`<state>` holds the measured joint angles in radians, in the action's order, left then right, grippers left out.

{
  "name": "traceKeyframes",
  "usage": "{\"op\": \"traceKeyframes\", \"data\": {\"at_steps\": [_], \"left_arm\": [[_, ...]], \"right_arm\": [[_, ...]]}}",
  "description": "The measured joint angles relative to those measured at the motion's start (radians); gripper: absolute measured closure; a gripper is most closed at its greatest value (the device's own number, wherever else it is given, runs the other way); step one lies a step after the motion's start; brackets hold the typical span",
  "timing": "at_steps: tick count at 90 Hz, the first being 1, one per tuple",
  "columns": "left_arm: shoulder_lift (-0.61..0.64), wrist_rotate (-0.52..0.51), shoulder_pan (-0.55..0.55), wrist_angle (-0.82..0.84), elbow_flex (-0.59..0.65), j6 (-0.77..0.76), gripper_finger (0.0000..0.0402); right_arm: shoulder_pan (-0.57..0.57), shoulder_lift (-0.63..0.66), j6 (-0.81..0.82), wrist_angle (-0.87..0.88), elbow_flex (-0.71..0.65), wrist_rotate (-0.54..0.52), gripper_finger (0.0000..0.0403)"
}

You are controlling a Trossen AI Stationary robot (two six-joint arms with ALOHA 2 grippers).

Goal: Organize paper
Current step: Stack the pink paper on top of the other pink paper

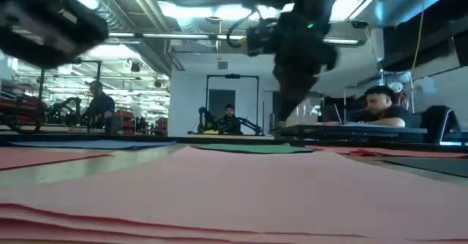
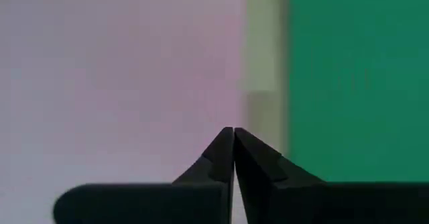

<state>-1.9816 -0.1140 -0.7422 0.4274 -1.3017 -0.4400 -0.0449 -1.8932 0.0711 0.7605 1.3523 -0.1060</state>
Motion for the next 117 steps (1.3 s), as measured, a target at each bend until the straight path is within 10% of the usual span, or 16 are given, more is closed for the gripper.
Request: {"op": "traceKeyframes", "data": {"at_steps": [117], "left_arm": [[0.08,-0.158,0.011,0.095,-0.026,0.011,0.0402]], "right_arm": [[-0.013,-0.003,0.011,-0.425,-0.269,0.105,0.0403]]}}
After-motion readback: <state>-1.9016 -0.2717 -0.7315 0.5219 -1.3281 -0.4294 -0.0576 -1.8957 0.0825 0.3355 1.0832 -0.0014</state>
